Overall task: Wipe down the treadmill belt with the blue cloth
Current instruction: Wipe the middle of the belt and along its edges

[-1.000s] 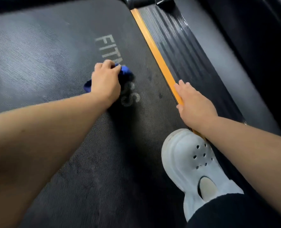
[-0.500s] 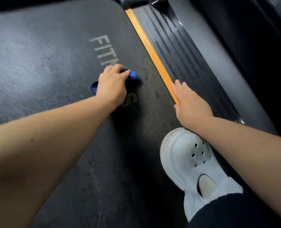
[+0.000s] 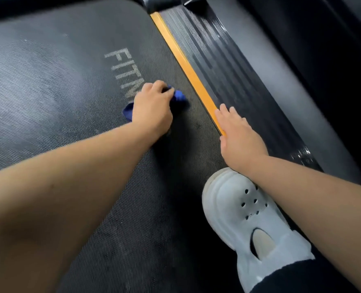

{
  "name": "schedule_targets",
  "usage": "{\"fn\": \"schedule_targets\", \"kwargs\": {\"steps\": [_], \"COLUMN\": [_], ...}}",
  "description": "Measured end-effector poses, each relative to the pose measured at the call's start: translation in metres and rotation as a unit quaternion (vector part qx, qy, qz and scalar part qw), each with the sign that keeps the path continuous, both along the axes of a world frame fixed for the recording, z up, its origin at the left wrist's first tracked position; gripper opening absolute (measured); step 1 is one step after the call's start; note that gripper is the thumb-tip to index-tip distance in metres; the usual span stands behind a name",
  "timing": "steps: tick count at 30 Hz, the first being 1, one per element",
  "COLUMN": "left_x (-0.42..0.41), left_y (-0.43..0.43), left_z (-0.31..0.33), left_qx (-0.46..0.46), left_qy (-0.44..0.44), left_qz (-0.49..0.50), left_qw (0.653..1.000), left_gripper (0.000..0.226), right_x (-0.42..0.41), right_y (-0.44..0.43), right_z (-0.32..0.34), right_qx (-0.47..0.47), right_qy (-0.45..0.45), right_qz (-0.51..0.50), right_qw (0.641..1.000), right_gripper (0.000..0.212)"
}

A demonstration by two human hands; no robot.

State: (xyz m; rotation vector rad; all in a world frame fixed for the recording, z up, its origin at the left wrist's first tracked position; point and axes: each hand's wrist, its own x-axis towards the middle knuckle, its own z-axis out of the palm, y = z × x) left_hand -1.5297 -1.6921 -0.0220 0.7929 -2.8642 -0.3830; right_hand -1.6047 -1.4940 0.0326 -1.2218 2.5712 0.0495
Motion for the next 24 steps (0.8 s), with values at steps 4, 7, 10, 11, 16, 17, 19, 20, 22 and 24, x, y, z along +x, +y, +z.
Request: {"fn": "schedule_targets", "kwargs": {"steps": [4, 7, 10, 11, 16, 17, 19, 20, 22, 24], "left_x": [0.034, 0.046, 0.015, 0.002, -0.038, -0.038, -0.025, -0.013, 0.009, 0.003], "left_y": [0.058, 0.057, 0.02, 0.007, -0.033, -0.025, -0.003, 0.009, 0.024, 0.016], "left_z": [0.0, -0.008, -0.012, -0.011, -0.007, -0.004, -0.003, -0.005, -0.002, 0.005], "left_qx": [-0.017, 0.007, -0.063, -0.076, -0.048, -0.038, -0.011, 0.002, 0.023, 0.021], "left_qy": [0.042, 0.051, 0.055, 0.061, 0.045, 0.053, 0.077, 0.081, 0.066, 0.057], "left_qz": [-0.087, -0.173, -0.198, -0.177, 0.008, 0.01, -0.064, -0.122, -0.205, -0.21], "left_qw": [0.995, 0.983, 0.977, 0.979, 0.998, 0.998, 0.995, 0.989, 0.976, 0.976], "left_gripper": [0.047, 0.042, 0.036, 0.033, 0.033, 0.035, 0.04, 0.041, 0.037, 0.03], "right_x": [-0.002, 0.0, -0.001, -0.001, -0.003, -0.004, -0.004, -0.003, -0.002, -0.003], "right_y": [0.0, -0.001, -0.001, -0.001, 0.001, 0.001, 0.001, 0.001, 0.001, 0.0], "right_z": [-0.007, -0.009, -0.011, -0.012, -0.021, -0.022, -0.021, -0.02, -0.019, -0.02], "right_qx": [0.001, -0.006, -0.006, -0.007, -0.015, -0.019, -0.019, -0.016, -0.011, -0.018], "right_qy": [0.002, 0.01, 0.011, 0.014, 0.018, 0.016, 0.011, 0.009, 0.013, 0.015], "right_qz": [-0.004, -0.007, -0.015, -0.015, -0.002, -0.001, -0.007, -0.01, -0.012, -0.011], "right_qw": [1.0, 1.0, 1.0, 1.0, 1.0, 1.0, 1.0, 1.0, 1.0, 1.0], "right_gripper": [0.064, 0.066, 0.068, 0.068, 0.066, 0.066, 0.067, 0.068, 0.069, 0.07]}}
